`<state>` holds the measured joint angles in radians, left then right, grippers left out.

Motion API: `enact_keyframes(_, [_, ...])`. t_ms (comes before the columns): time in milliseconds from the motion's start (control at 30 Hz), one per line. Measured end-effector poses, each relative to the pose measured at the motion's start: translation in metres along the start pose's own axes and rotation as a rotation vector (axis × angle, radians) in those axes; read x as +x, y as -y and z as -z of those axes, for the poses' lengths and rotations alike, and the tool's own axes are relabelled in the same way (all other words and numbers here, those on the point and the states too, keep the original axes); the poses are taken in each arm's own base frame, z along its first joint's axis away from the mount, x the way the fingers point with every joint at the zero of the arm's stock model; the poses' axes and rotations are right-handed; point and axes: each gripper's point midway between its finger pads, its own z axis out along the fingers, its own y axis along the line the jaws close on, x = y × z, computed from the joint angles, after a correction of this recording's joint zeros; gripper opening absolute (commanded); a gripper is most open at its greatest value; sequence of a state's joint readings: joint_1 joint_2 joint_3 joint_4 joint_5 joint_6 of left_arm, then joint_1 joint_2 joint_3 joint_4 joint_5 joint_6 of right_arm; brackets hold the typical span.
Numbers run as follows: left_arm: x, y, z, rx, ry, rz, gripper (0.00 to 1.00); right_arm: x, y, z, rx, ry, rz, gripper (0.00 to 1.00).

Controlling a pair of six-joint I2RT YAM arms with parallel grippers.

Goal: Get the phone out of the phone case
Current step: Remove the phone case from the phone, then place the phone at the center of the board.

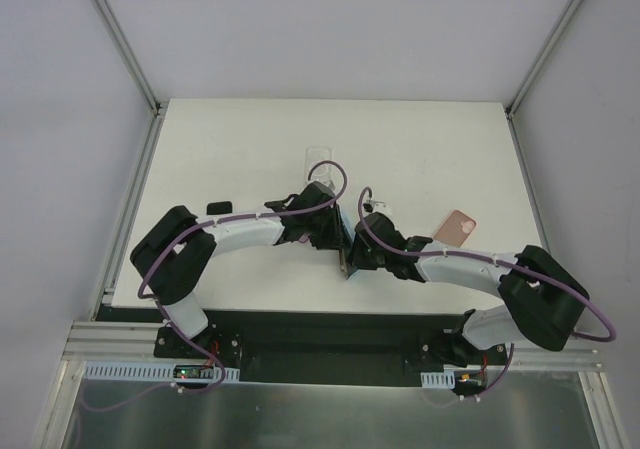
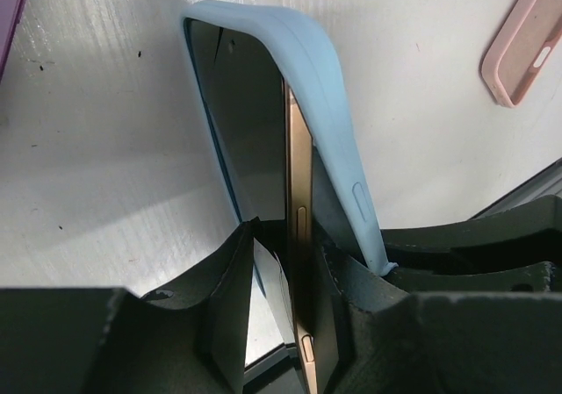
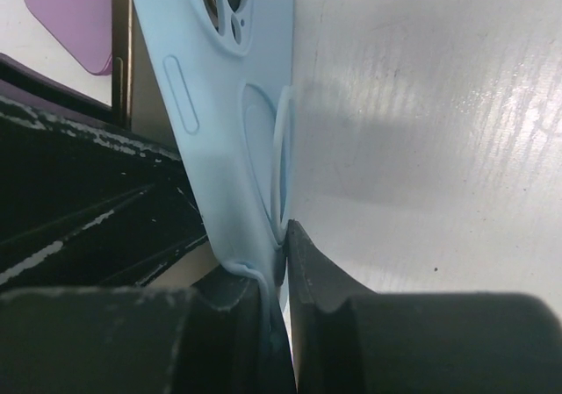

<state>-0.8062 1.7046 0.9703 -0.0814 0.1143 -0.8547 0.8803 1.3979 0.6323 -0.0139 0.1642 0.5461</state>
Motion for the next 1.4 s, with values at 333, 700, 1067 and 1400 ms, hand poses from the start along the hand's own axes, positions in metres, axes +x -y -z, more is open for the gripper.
enact_keyframes(333, [0.002,-0.004,0.008,-0.006,0.005,-0.014,0.0,0.003,-0.007,0.0,-0.049,-0.025,0.009,0.02])
enact_keyframes(700, [0.007,-0.083,0.048,-0.278,-0.108,-0.097,0.0,-0.02,0.041,0.004,0.191,0.04,0.15,0.01])
enact_keyframes(1067, [0.019,-0.099,0.064,-0.361,-0.179,-0.153,0.0,-0.018,0.047,0.008,0.209,0.052,0.173,0.01])
enact_keyframes(1400, [0.003,-0.093,0.096,-0.399,-0.125,-0.168,0.0,-0.016,0.052,0.013,0.228,0.048,0.173,0.01])
